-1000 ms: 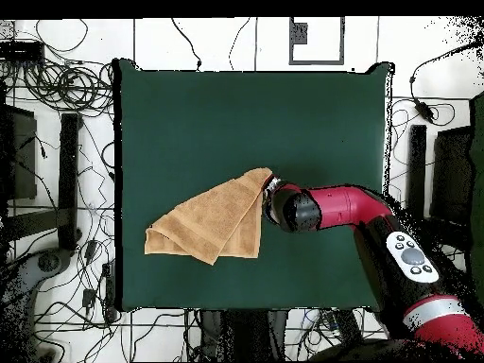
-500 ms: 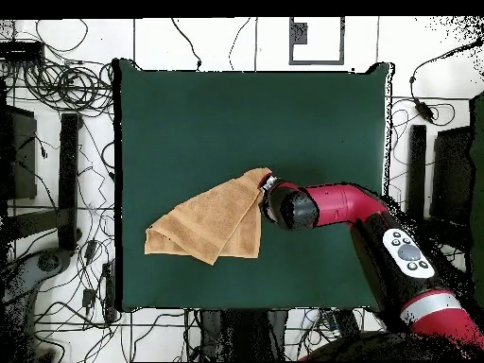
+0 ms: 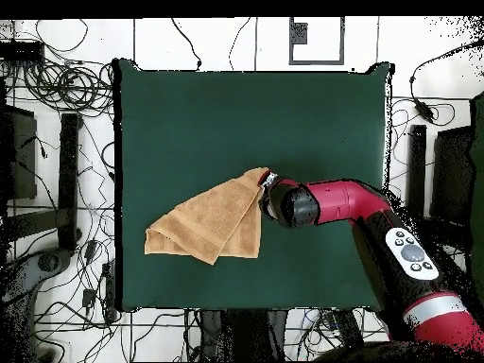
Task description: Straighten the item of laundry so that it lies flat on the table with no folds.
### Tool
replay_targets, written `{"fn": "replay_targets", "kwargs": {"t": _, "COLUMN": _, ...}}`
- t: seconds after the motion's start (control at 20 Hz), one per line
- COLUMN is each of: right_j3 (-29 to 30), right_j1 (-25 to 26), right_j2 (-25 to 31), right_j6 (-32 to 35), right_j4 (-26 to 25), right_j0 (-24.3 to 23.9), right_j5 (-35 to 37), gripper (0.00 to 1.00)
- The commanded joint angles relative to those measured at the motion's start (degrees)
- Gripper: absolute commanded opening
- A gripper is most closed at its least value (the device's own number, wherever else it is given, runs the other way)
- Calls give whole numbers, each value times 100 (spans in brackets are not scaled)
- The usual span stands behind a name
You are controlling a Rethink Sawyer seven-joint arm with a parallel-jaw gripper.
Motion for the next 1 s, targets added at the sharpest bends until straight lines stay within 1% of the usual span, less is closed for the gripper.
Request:
{"fn": "replay_targets", "kwargs": {"t": 0.05, "right_j3": 563, "right_j1": -679, "right_j2": 794, "right_j6": -1919, "right_j4": 225, "right_j0": -3, "right_j5": 1113, "gripper": 100}}
{"fn": "replay_targets", "kwargs": {"t": 0.2, "right_j3": 742, "right_j1": -1032, "right_j2": 895, "right_j6": -1966, "right_j4": 339, "right_j0": -68, "right_j5": 1398, "gripper": 100}}
{"fn": "replay_targets", "kwargs": {"t": 0.35, "right_j3": 860, "right_j1": -1206, "right_j2": 1003, "right_j6": -1981, "right_j4": 425, "right_j0": -145, "right_j5": 1578, "gripper": 100}}
{"fn": "replay_targets", "kwargs": {"t": 0.75, "right_j3": 892, "right_j1": -1227, "right_j2": 1084, "right_j6": -1671, "right_j4": 380, "right_j0": -112, "right_j5": 1582, "gripper": 100}}
{"fn": "replay_targets", "kwargs": {"t": 1.0, "right_j3": 861, "right_j1": -1114, "right_j2": 1012, "right_j6": -1475, "right_j4": 270, "right_j0": -17, "right_j5": 1413, "gripper": 100}}
